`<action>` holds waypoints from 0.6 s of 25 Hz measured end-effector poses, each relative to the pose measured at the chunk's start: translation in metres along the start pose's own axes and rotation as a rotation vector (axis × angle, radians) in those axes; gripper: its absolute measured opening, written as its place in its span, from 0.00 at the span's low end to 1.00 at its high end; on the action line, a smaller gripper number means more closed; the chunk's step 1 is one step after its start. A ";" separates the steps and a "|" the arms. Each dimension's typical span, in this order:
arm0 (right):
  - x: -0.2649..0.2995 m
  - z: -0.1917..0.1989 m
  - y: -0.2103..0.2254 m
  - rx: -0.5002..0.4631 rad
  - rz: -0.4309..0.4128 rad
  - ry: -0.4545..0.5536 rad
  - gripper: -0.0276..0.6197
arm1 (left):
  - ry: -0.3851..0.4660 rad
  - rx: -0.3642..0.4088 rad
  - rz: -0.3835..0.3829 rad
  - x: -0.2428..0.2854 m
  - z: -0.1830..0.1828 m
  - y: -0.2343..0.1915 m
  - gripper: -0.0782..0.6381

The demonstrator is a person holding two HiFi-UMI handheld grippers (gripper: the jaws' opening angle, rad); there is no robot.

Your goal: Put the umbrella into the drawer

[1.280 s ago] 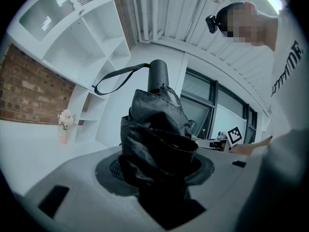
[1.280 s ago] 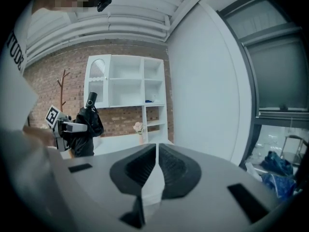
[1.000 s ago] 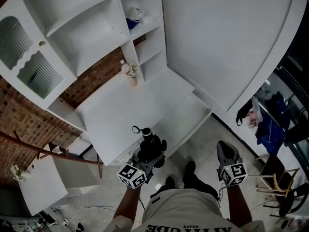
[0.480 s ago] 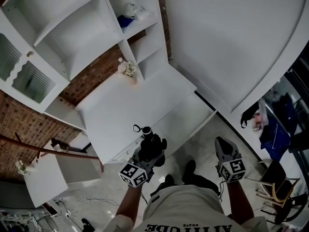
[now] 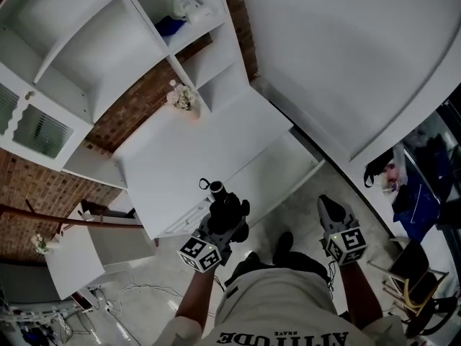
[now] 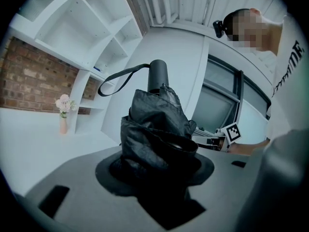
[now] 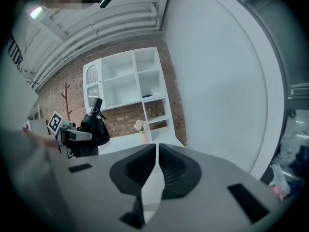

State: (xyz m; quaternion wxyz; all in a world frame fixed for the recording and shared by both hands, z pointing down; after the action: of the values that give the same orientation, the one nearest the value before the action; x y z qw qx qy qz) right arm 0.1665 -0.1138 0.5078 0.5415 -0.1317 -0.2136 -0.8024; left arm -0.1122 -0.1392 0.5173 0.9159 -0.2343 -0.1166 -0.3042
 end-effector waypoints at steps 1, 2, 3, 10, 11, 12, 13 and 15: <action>0.002 0.001 0.005 0.002 -0.006 -0.002 0.10 | -0.005 -0.002 -0.006 0.005 0.000 0.000 0.44; 0.003 0.002 0.009 0.007 -0.010 -0.004 0.10 | -0.011 -0.001 -0.011 0.010 0.001 0.000 0.44; 0.004 0.003 0.014 0.009 -0.015 -0.004 0.10 | -0.019 0.000 -0.017 0.015 0.001 0.000 0.44; 0.013 0.011 0.039 0.031 -0.030 -0.025 0.10 | -0.078 0.016 -0.028 0.049 0.003 -0.002 0.44; 0.015 0.013 0.043 0.039 -0.030 -0.027 0.10 | -0.089 0.021 -0.026 0.055 0.004 -0.003 0.44; 0.017 0.015 0.046 0.046 -0.029 -0.031 0.10 | -0.101 0.028 -0.024 0.061 0.004 -0.004 0.44; 0.019 0.015 0.049 0.052 -0.029 -0.036 0.10 | -0.115 0.036 -0.023 0.066 0.005 -0.005 0.44; 0.021 0.015 0.052 0.062 -0.032 -0.056 0.10 | -0.144 0.052 -0.019 0.076 0.006 -0.007 0.44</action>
State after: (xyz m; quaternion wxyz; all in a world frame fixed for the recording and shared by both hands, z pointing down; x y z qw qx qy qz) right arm 0.2064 -0.1403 0.5401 0.5263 -0.1341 -0.2553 -0.7999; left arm -0.0567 -0.1793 0.5520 0.9080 -0.2306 -0.1925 -0.2920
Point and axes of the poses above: the fingertips, and each gripper's own axes: x forward along the fingers, y to its right, z out of its underside, the point moved 3 cm from there along -x, backward along the fingers, and after that the axes turned 9 degrees about -y, right-handed, at the moved point
